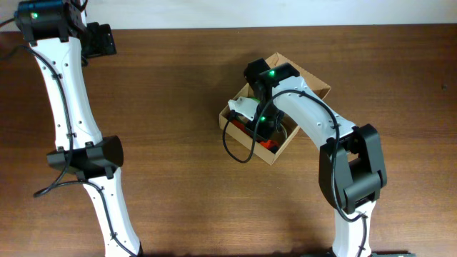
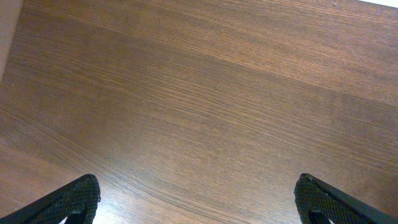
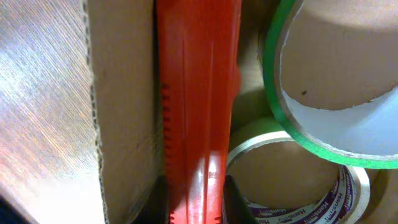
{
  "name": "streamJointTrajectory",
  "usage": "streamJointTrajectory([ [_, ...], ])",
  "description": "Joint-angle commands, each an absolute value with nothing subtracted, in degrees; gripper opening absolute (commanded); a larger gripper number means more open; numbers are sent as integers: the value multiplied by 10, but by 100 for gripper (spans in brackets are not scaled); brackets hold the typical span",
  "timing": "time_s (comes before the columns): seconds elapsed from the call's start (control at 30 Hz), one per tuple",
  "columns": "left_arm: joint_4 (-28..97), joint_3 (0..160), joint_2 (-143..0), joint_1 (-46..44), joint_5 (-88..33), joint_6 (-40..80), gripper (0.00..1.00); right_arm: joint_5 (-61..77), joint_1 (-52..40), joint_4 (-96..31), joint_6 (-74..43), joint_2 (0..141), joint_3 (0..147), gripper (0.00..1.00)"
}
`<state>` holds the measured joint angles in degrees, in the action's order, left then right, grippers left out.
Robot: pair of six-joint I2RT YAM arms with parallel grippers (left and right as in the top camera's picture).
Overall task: Pack container
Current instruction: 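Release the cutter and move the right gripper to the blue pen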
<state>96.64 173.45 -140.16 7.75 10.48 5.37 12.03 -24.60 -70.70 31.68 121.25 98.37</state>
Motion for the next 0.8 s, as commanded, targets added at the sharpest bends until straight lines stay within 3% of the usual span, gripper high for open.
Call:
streamJointTrajectory([
  [0.0,967,1732,-1397,78,101,51,100,136,-252,-710,322,1222,993,9],
  [0.07,967,1732,-1397,78,101,51,100,135,-252,-709,322,1222,993,26],
  [0.2,967,1732,-1397,78,101,51,100,135,-251,-703,321,1220,998,40],
  [0.5,967,1732,-1397,78,101,51,100,89,-250,-775,274,1204,1144,41],
  [0.77,967,1732,-1397,78,101,51,100,-63,-244,-874,200,1138,1273,47],
])
